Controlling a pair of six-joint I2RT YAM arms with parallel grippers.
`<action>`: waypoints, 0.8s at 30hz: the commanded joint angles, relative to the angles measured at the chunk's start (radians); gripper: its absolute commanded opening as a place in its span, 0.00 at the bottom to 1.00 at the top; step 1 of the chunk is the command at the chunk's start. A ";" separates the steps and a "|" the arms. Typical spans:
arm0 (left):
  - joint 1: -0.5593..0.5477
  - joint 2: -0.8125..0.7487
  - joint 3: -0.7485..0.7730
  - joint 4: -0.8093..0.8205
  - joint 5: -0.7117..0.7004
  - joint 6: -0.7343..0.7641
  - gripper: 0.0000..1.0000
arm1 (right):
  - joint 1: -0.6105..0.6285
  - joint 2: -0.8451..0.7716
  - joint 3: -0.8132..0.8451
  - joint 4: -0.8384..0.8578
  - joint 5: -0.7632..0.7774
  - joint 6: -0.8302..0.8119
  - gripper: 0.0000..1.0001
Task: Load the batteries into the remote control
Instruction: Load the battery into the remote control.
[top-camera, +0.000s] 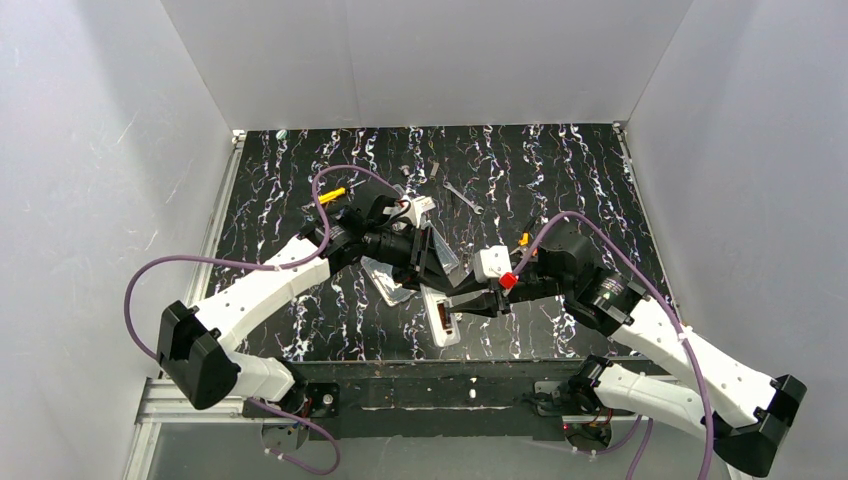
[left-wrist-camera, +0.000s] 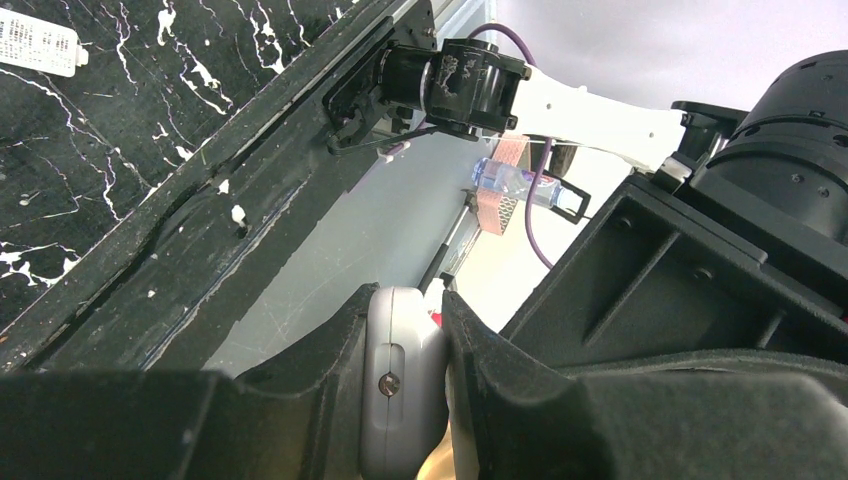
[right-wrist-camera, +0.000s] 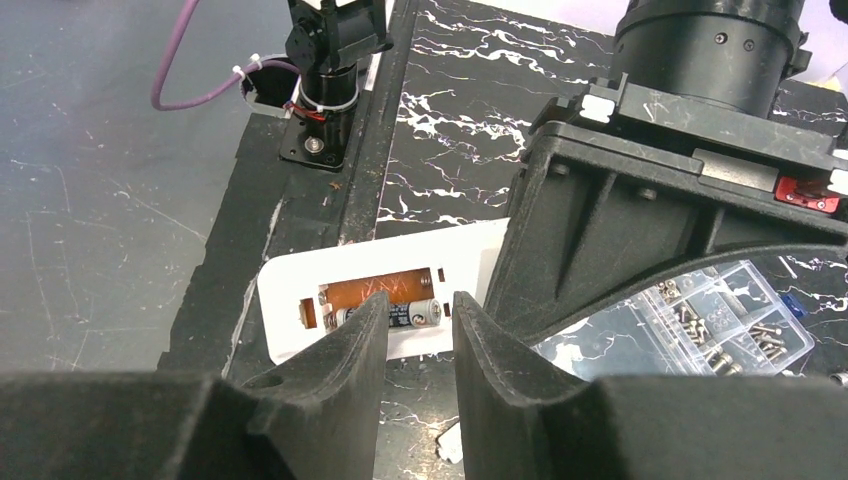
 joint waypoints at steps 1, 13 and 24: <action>-0.003 0.001 0.036 -0.026 0.054 -0.004 0.00 | 0.005 0.003 0.020 0.049 -0.021 0.014 0.37; -0.002 0.008 0.038 -0.006 0.068 -0.016 0.00 | 0.005 0.023 0.021 0.024 -0.016 -0.012 0.38; -0.002 0.014 0.038 0.004 0.069 -0.028 0.00 | 0.005 0.027 0.017 0.003 -0.011 -0.029 0.34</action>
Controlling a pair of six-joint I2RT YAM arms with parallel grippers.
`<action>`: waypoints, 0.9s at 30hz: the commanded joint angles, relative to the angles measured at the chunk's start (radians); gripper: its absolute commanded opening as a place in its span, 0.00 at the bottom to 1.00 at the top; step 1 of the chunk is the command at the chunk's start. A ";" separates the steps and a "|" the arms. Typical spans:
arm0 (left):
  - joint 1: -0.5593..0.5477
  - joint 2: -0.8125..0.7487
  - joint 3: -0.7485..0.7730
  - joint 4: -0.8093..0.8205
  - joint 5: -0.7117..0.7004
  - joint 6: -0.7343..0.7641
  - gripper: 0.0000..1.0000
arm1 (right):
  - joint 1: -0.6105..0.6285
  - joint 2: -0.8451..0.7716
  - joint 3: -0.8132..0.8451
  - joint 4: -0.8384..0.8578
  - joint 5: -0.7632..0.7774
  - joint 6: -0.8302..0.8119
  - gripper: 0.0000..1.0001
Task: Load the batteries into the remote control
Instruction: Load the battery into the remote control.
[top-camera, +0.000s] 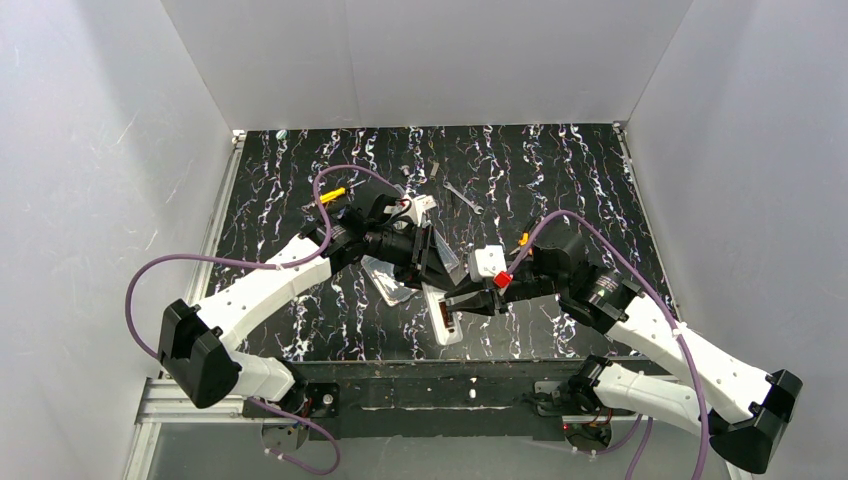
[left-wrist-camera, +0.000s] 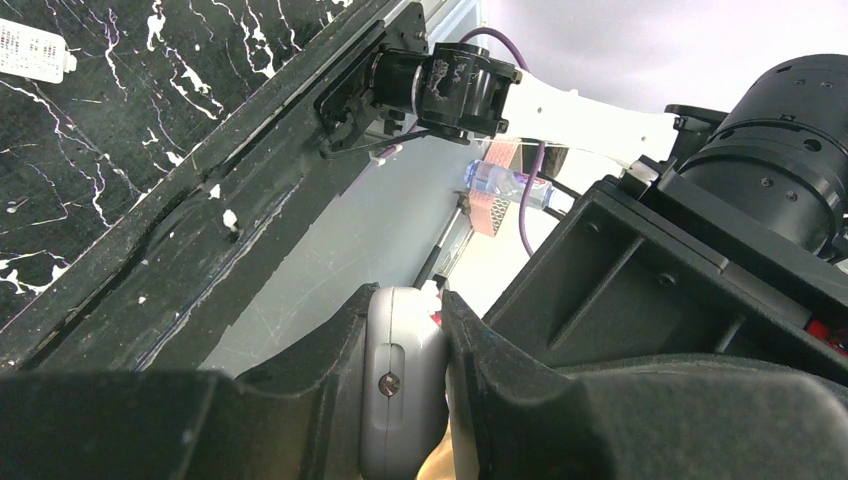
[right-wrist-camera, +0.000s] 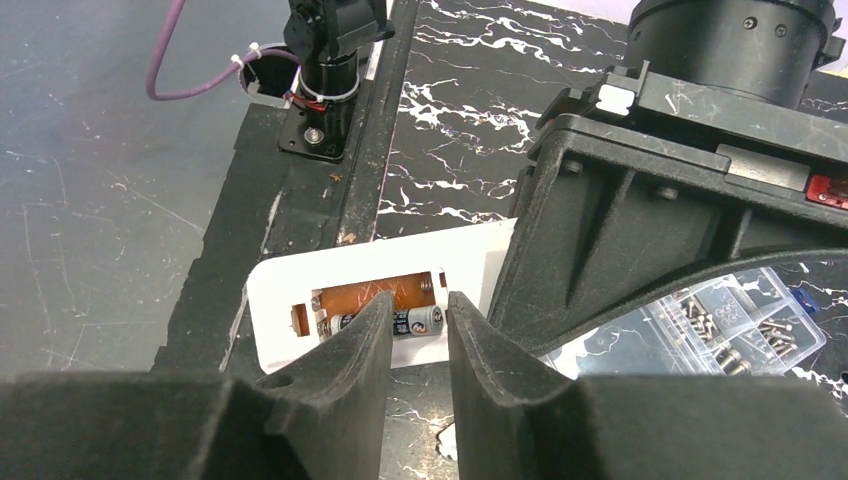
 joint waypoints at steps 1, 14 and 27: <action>-0.003 0.003 0.037 -0.016 0.060 -0.010 0.00 | 0.005 0.000 0.017 0.002 -0.012 -0.017 0.33; -0.003 0.005 0.038 0.045 0.066 -0.067 0.00 | 0.005 -0.002 0.012 -0.015 -0.002 -0.025 0.28; -0.002 -0.026 0.022 0.070 0.043 -0.090 0.00 | 0.005 -0.032 -0.012 -0.023 0.006 -0.065 0.25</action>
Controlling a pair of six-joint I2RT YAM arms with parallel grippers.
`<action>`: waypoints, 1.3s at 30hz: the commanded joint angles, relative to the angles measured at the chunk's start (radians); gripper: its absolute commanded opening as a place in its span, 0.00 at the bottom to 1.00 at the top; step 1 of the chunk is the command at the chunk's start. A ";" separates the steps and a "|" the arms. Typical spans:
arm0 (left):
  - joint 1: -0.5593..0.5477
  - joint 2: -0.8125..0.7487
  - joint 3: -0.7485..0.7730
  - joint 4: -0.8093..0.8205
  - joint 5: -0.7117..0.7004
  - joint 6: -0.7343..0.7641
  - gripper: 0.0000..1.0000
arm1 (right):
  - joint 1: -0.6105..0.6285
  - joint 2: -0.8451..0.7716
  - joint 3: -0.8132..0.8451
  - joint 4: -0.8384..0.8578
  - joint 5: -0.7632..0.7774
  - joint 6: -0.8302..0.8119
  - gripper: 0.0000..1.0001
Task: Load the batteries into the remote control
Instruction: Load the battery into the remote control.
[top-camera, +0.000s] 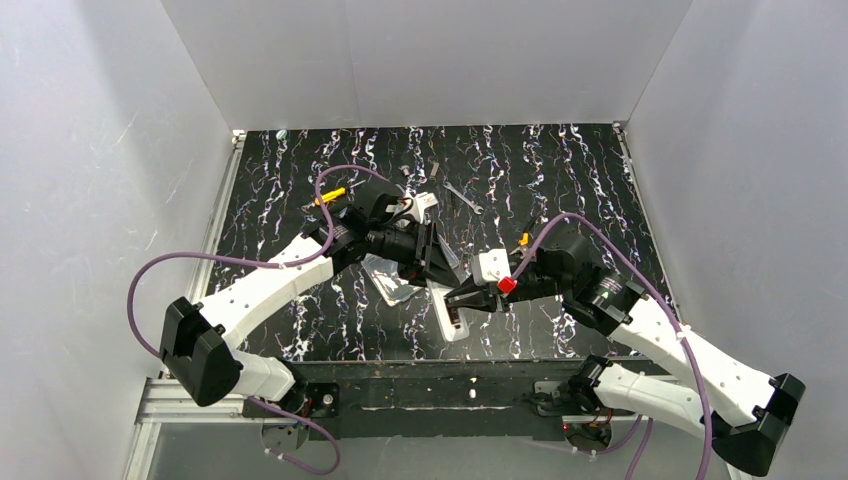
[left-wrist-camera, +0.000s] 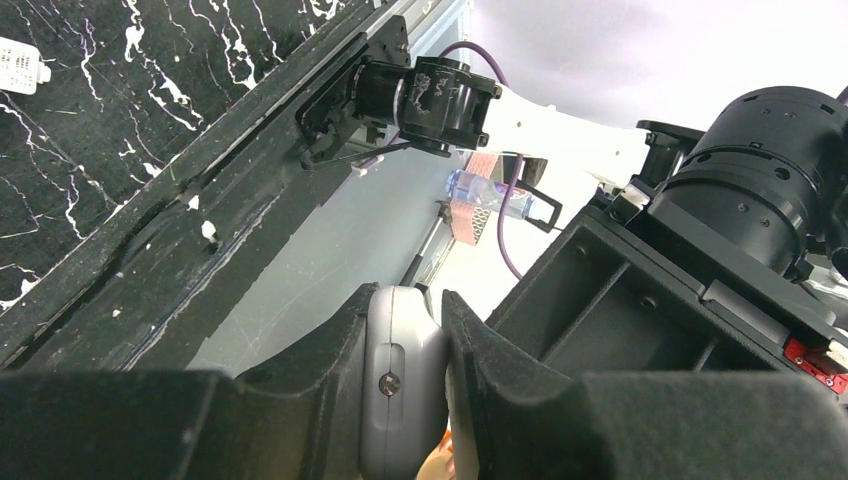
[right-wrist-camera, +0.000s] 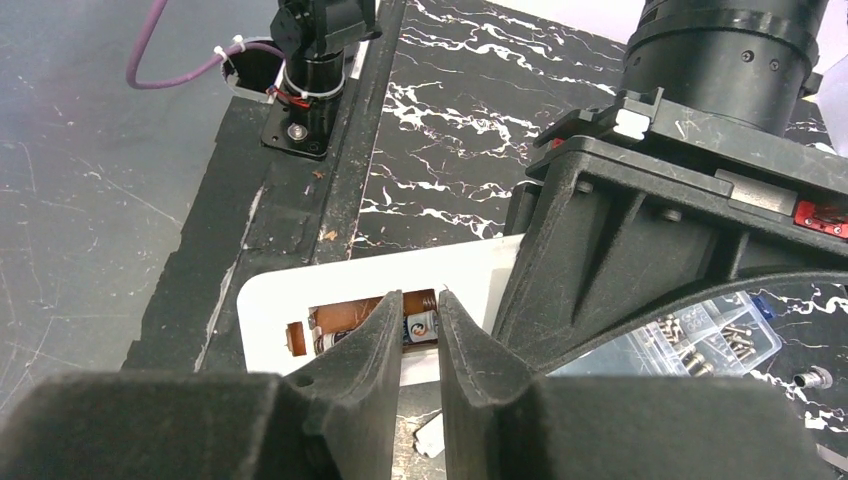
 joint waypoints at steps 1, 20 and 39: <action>-0.001 -0.038 0.021 0.016 0.044 -0.025 0.00 | 0.005 -0.017 -0.013 -0.016 -0.002 -0.012 0.25; -0.001 -0.087 0.008 0.045 0.009 -0.035 0.00 | 0.005 -0.035 -0.039 -0.040 0.000 0.008 0.23; -0.002 -0.120 0.029 0.167 0.044 -0.096 0.00 | 0.005 -0.056 -0.060 -0.061 0.029 -0.008 0.22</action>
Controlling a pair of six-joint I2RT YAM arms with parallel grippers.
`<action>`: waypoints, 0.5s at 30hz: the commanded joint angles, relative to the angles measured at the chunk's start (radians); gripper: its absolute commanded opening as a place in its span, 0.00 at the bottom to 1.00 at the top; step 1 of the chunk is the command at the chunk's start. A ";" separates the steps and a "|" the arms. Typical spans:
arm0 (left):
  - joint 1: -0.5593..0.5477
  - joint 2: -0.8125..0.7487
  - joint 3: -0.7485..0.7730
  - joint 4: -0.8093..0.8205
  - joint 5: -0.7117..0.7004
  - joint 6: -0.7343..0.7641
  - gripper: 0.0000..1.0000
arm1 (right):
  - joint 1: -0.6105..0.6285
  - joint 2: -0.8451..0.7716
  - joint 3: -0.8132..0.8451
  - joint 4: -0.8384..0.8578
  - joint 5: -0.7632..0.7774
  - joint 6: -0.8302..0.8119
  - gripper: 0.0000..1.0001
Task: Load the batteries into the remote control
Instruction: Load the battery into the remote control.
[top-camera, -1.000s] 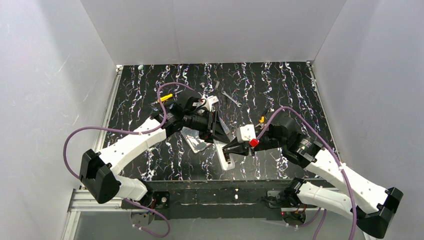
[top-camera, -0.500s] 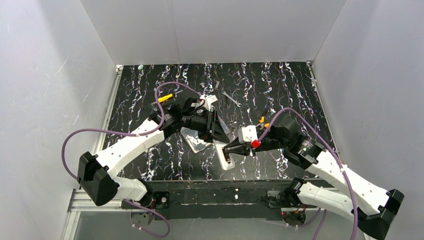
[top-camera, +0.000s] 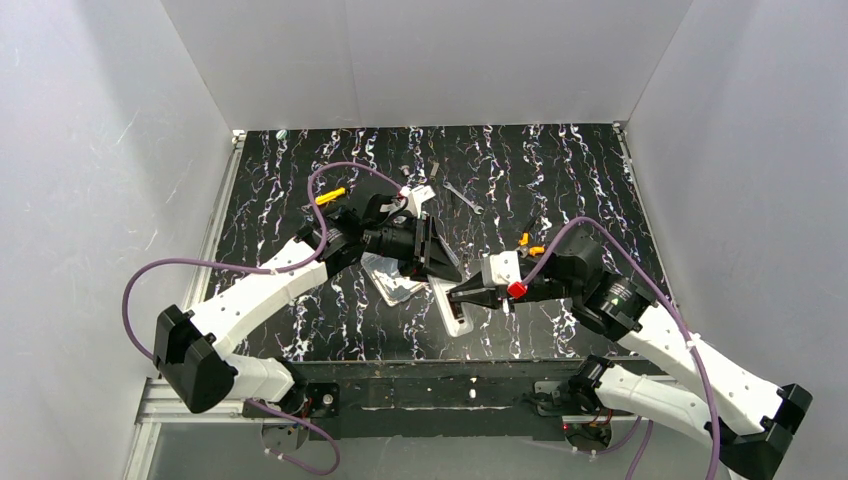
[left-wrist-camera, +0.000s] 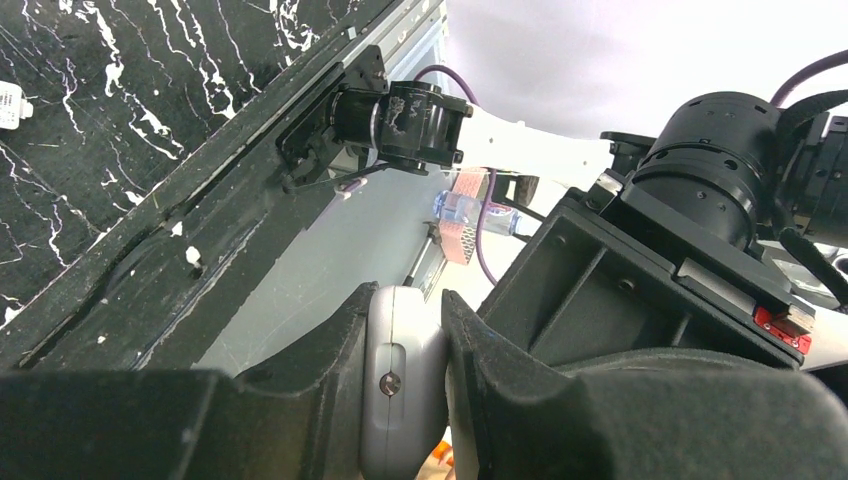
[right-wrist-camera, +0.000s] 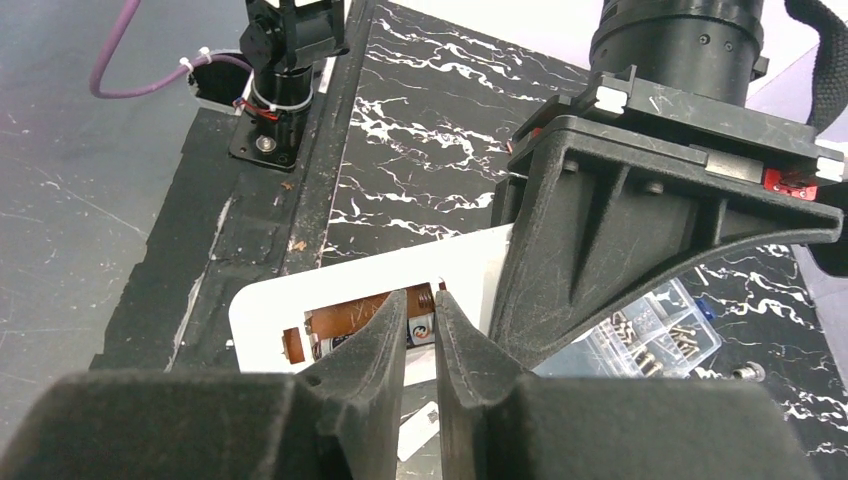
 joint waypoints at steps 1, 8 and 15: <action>0.004 -0.083 0.031 0.103 0.079 -0.053 0.00 | 0.007 -0.006 -0.046 -0.092 -0.002 0.002 0.22; 0.005 -0.092 0.030 0.115 0.076 -0.057 0.00 | 0.007 -0.016 -0.052 -0.120 0.011 -0.001 0.21; 0.006 -0.099 0.034 0.137 0.079 -0.066 0.00 | 0.008 -0.029 -0.072 -0.130 0.020 0.005 0.21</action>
